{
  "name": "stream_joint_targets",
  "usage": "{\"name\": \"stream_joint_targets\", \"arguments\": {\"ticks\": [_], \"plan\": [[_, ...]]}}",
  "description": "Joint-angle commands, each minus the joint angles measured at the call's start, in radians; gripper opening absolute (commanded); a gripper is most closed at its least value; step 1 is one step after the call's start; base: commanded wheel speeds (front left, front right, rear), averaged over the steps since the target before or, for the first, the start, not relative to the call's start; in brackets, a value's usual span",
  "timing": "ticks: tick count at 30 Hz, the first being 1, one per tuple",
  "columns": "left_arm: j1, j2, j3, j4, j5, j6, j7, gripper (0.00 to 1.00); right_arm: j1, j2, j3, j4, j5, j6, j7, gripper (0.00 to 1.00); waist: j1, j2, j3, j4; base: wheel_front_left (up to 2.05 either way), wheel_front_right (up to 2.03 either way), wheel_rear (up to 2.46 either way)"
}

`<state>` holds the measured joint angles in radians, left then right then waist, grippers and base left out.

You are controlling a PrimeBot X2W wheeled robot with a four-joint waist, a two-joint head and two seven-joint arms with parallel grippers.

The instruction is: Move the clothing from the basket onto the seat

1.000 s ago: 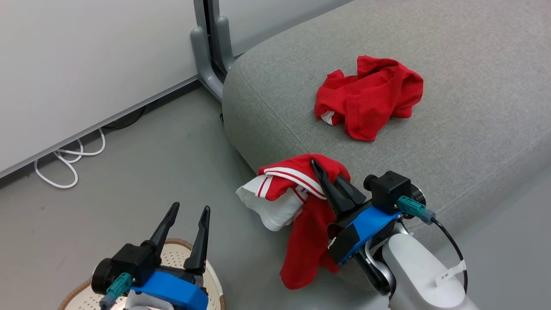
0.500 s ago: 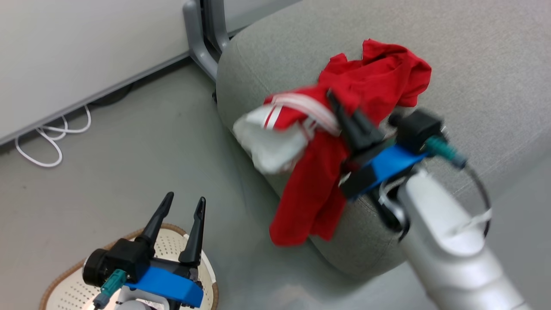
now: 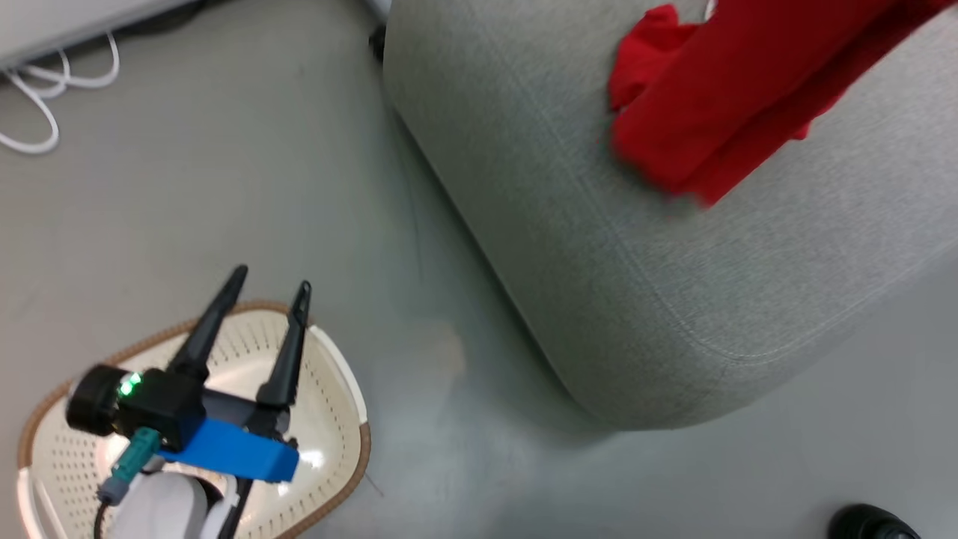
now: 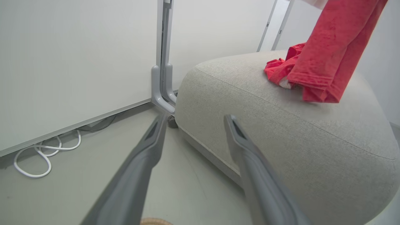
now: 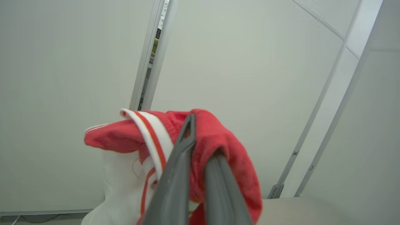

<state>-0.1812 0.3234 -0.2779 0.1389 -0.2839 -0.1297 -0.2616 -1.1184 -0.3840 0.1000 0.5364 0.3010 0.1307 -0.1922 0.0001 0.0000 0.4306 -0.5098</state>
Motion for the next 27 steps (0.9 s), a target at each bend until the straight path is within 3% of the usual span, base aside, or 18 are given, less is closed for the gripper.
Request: {"name": "stream_joint_targets", "arguments": {"ticks": [1,6,10,19,27], "plan": [[-0.027,0.011,0.004,-0.013,0.005,-0.001,-0.005,1.00,-0.031,-0.020,-0.016,0.004,-0.008,0.000,0.004,0.00,-0.0001,0.0000,0.077,0.031,0.00,0.00,0.00],[-0.085,0.045,0.007,-0.051,0.016,-0.001,0.002,1.00,-0.122,-0.125,-0.160,0.001,-0.055,0.000,-0.006,0.00,-0.0001,0.0000,0.173,0.063,0.00,0.00,0.00],[-0.122,0.080,0.032,-0.103,0.022,0.007,0.012,1.00,-0.123,-0.162,-0.269,0.016,-0.102,0.000,-0.029,0.00,-0.0001,0.0000,0.245,0.083,0.00,0.00,0.00],[-0.114,0.122,0.059,-0.179,0.017,0.022,0.031,1.00,0.014,-0.059,-0.363,0.160,-0.157,0.000,-0.066,0.00,-0.0001,0.0000,0.318,0.092,0.00,0.00,0.00],[-0.141,0.123,0.044,-0.184,0.019,0.022,0.034,1.00,0.090,-0.002,-0.358,0.298,-0.219,0.000,-0.073,0.00,-0.0001,0.0000,0.328,0.115,0.00,0.00,0.00]]}}
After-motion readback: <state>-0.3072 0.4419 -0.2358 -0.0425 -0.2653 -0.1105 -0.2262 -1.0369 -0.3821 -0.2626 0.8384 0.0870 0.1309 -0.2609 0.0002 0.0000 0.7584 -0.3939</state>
